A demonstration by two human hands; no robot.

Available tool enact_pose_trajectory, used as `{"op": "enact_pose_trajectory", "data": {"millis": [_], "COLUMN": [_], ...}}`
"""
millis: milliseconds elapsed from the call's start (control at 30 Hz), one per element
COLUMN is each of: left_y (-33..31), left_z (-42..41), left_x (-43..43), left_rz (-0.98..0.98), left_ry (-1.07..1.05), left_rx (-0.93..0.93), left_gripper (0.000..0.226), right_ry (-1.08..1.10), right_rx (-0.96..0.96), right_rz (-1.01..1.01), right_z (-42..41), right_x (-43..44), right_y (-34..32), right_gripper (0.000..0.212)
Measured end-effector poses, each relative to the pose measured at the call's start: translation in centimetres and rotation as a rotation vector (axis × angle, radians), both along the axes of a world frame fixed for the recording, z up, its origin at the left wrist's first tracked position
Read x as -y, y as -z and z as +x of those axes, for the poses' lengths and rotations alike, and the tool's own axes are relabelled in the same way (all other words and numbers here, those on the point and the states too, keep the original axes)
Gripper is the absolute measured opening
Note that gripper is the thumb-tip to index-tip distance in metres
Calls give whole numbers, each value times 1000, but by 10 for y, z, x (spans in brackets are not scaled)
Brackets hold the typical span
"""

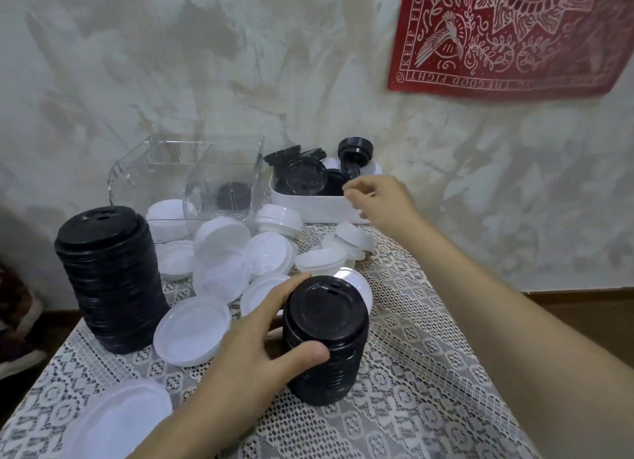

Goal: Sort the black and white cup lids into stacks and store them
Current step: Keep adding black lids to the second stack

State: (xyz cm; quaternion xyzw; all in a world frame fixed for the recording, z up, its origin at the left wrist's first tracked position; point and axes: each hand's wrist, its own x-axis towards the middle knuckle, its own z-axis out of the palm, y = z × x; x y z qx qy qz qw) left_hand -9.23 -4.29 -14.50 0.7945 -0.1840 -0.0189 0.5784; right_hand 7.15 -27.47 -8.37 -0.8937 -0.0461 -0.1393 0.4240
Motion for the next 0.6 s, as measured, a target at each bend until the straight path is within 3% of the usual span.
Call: {"op": "enact_pose_trajectory", "data": {"millis": [200,300,367,467,600], "left_y": [4,6,5,6,7], "left_z": [8,12,13,14,14], "left_x": [-4,-5,-4,-5,-5], "left_rz": [6,7,6,8,2], "left_ry": [30,54,71,73,78], "left_rx": [-44,-48,-54,-67,-55], "left_gripper": [84,86,86,89,88], "right_ry": [-7,-27,-19,-15,-15], "right_rx": [-35,-73,-51,-31,-47], "right_rz": [-304,-387,-456,-498,-378], "right_z": [75,103,113,120,120], "right_x": [-37,-48,-53,-54,-51], "right_y": [-15,-12,-9,-7,0], "right_gripper": [62,76,71,46,20]}}
